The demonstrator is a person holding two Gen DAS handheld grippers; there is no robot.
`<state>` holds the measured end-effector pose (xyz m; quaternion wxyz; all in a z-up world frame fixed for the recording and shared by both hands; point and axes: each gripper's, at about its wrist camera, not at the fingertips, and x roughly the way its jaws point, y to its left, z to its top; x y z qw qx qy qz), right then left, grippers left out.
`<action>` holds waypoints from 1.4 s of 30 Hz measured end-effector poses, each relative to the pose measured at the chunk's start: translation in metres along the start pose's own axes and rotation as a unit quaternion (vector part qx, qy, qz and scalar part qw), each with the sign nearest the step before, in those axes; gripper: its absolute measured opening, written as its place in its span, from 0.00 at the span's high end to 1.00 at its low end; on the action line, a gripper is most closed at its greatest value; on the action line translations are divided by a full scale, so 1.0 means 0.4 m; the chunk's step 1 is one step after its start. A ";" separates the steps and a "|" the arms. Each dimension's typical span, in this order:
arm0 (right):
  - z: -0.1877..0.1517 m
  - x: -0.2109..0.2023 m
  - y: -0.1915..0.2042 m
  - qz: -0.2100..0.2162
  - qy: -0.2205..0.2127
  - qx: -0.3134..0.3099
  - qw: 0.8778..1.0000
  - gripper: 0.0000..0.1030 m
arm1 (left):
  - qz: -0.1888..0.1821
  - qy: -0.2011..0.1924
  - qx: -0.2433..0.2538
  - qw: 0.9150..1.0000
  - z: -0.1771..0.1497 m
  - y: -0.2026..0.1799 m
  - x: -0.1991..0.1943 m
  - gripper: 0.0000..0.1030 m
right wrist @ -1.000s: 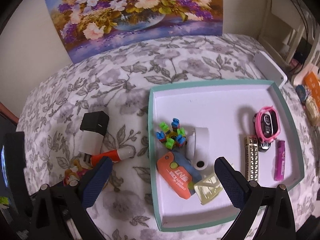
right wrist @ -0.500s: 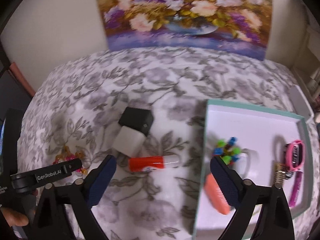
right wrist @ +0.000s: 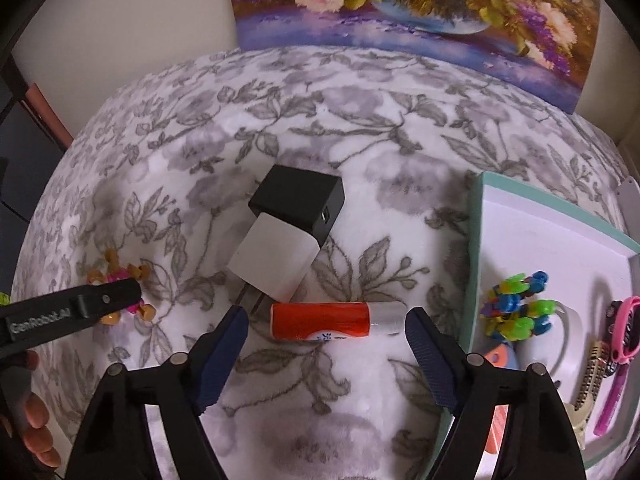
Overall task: Organize rigid objects
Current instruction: 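Grasp the pink dog figure with the left tool while the right tool grasps the orange bottle, then carry the dog figure with the left tool while the right tool carries the bottle to the tray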
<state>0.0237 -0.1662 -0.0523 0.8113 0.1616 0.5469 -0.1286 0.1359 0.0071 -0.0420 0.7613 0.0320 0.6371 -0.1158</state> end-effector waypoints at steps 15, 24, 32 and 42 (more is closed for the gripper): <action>0.004 0.056 -0.009 -0.004 0.012 0.003 1.000 0.23 | 0.010 0.008 0.001 1.000 0.002 -0.001 0.034 0.27; 0.004 0.026 -0.009 0.002 0.002 0.005 1.000 0.23 | 0.006 -0.018 0.005 1.000 0.004 -0.016 -0.013 0.27; 0.035 -0.098 -0.073 -0.011 -0.047 0.030 0.998 0.23 | -0.016 -0.059 0.016 0.998 -0.008 -0.067 -0.101 0.27; 0.016 -0.174 -0.335 -0.068 -0.042 0.150 0.985 0.23 | -0.068 -0.083 0.115 0.988 -0.075 -0.328 -0.160 0.27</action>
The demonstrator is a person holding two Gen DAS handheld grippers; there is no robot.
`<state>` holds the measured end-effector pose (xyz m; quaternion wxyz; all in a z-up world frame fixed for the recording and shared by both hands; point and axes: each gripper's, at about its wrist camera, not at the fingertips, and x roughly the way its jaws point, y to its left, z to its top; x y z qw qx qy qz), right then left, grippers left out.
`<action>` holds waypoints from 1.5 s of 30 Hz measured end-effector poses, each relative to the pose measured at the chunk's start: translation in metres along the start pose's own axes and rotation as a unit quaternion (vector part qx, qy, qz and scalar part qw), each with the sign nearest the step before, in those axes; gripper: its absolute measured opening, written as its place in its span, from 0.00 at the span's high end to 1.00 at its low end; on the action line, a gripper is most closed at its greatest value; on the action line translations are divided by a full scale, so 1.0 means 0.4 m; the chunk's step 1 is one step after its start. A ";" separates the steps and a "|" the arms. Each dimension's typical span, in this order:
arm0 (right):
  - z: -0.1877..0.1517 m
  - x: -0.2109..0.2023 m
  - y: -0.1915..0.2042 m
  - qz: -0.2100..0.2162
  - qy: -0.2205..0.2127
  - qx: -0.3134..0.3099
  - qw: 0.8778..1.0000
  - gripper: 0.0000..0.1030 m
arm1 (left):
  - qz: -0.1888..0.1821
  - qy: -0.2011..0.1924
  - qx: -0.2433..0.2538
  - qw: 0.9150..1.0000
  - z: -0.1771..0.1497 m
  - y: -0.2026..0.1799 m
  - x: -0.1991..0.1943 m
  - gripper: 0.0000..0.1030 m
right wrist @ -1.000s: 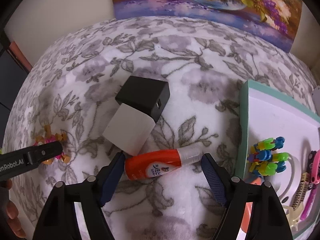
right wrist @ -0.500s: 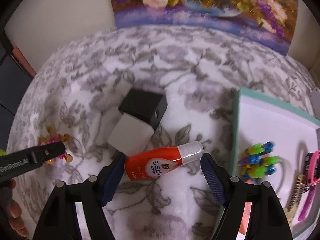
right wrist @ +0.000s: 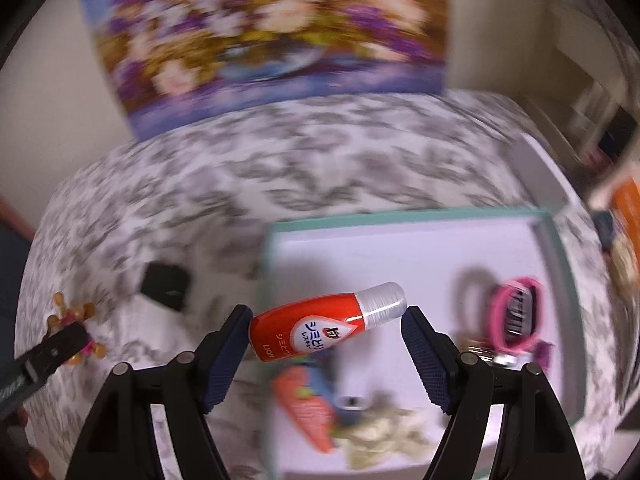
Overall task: Organize rigid objects
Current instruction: 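Carry the dog figure with the left tool while the right tool carries the bottle to the tray, then release the bottle into the tray with the right tool while the left tool releases the figure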
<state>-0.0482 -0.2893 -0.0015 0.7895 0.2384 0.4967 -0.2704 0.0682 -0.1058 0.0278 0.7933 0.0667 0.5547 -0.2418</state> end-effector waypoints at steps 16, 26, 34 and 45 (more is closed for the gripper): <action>-0.022 0.010 -0.307 -0.041 0.048 0.124 0.990 0.23 | -0.047 0.054 0.109 0.991 -0.098 -0.320 0.078 0.27; -0.052 0.018 -0.347 -0.033 0.063 0.138 0.988 0.23 | -0.055 0.080 0.140 0.985 -0.149 -0.395 0.119 0.27; -0.051 0.023 -0.346 -0.028 0.068 0.137 0.988 0.23 | -0.052 0.085 0.144 0.984 -0.154 -0.405 0.132 0.26; -0.040 0.012 -0.327 -0.034 0.064 0.117 0.990 0.22 | -0.055 0.078 0.143 0.985 -0.145 -0.392 0.115 0.20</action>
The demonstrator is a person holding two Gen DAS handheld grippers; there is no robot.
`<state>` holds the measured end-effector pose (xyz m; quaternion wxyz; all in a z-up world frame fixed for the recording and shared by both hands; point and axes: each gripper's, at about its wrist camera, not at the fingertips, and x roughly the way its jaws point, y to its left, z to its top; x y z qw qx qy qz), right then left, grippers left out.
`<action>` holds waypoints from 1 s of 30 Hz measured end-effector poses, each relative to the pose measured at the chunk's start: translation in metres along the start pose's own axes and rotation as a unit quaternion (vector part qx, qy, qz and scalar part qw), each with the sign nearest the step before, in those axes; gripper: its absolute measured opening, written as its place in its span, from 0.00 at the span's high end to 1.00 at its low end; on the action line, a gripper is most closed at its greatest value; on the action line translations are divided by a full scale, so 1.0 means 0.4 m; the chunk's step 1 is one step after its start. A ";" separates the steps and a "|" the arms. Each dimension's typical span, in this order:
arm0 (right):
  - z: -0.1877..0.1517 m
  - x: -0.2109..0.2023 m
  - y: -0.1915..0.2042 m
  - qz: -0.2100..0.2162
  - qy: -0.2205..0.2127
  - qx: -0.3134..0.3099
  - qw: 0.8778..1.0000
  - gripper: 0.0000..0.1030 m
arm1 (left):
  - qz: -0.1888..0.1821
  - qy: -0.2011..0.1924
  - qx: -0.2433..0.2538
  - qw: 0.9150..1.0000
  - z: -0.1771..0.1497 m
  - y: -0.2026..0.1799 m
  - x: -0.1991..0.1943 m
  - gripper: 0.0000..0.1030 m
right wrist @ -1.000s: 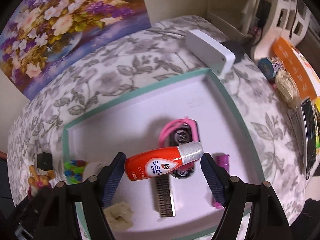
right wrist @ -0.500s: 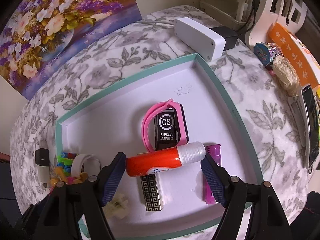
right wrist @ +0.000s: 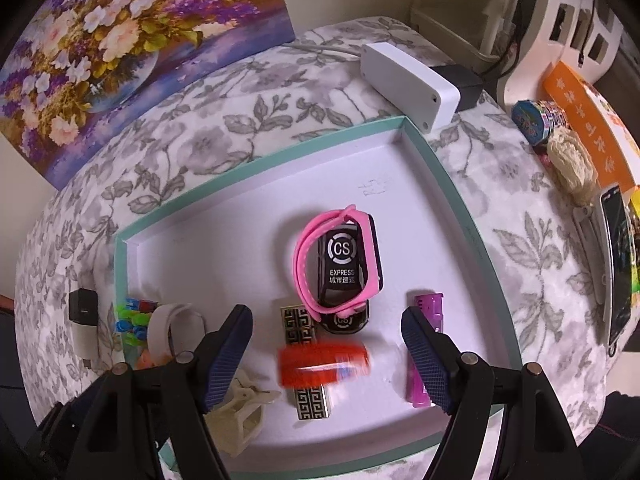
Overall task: Organize rigid objects
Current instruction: 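Release the bottle into the tray with the right tool while the left tool releases the figure, then move the left tool to the white charger while the right tool moves toward the black charger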
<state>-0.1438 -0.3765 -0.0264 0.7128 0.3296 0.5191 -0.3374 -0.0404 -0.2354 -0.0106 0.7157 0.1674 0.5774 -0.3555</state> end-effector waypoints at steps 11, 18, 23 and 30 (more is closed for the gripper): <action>0.001 -0.019 0.033 -0.001 -0.012 -0.023 1.000 0.22 | 0.004 -0.001 -0.023 1.000 0.011 0.062 -0.022 0.20; -0.005 -0.028 0.072 -0.011 -0.019 -0.050 0.999 0.22 | 0.003 -0.015 -0.085 0.996 0.016 0.179 -0.051 0.20; -0.020 -0.033 0.130 -0.007 -0.021 -0.079 0.997 0.22 | 0.040 -0.026 -0.132 0.990 0.009 0.281 -0.067 0.20; -0.052 -0.039 0.258 0.014 -0.024 -0.130 0.991 0.22 | 0.081 -0.036 -0.208 0.974 -0.011 0.441 -0.093 0.15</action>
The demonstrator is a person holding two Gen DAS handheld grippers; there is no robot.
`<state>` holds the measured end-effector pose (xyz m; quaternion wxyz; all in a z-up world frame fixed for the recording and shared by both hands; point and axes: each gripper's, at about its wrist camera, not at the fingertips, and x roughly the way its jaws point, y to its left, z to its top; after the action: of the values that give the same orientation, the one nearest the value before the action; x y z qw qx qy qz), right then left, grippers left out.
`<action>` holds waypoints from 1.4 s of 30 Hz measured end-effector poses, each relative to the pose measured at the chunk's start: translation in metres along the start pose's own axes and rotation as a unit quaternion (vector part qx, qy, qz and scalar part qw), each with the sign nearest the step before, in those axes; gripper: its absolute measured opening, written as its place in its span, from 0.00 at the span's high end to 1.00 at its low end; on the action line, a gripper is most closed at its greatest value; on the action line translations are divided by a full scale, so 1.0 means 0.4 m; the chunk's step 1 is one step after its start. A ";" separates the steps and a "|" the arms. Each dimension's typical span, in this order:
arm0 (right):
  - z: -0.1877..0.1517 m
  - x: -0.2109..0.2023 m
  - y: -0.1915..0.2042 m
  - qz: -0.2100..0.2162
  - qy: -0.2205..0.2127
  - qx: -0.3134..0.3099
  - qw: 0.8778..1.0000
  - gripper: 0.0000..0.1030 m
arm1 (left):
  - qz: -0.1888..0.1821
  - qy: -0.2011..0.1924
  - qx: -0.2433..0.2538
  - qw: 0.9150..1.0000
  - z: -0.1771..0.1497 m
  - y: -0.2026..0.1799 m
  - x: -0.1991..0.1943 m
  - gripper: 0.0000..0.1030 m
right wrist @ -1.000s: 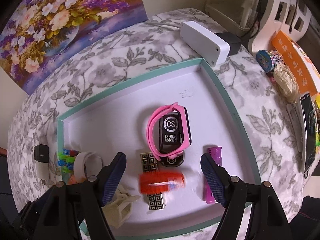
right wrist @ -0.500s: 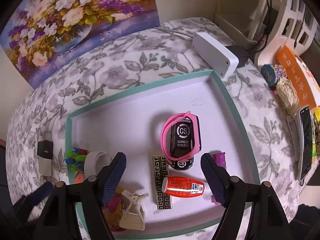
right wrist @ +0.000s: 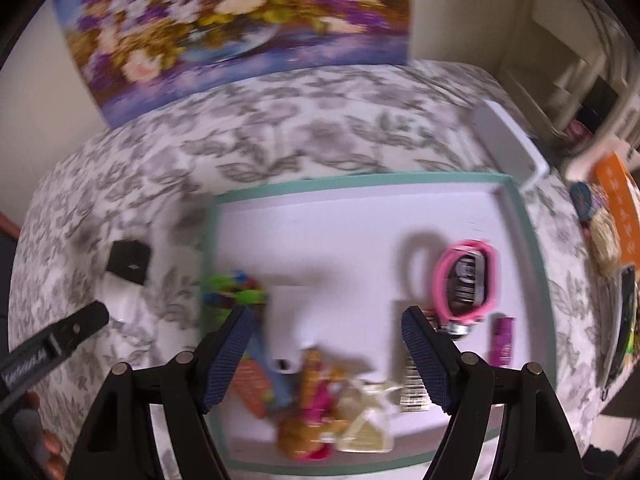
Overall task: Organize rigid objects
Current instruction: 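Move the left tool to the white charger while the right tool moves toward the black charger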
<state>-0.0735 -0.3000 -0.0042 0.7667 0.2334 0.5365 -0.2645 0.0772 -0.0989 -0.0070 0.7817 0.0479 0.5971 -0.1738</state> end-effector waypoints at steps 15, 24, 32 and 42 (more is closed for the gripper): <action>-0.010 0.003 0.268 0.021 -0.017 -0.075 0.997 0.00 | 0.049 -0.030 -0.097 0.994 0.051 0.226 -0.019 0.05; 0.015 0.034 0.283 0.016 -0.015 -0.063 0.998 0.00 | 0.024 -0.026 -0.105 0.994 0.070 0.259 -0.004 0.05; 0.040 0.065 0.251 0.007 -0.008 -0.036 0.999 0.00 | -0.006 0.003 -0.051 0.999 0.068 0.166 0.057 0.05; 0.080 0.087 0.225 0.002 -0.015 -0.025 1.000 0.00 | -0.025 0.030 -0.012 0.999 0.066 0.078 0.115 0.05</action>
<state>0.0176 -0.2584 -0.0202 0.7811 0.2112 0.5305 -0.2526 0.1222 -0.0871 -0.0475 0.7591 0.0289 0.6237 -0.1842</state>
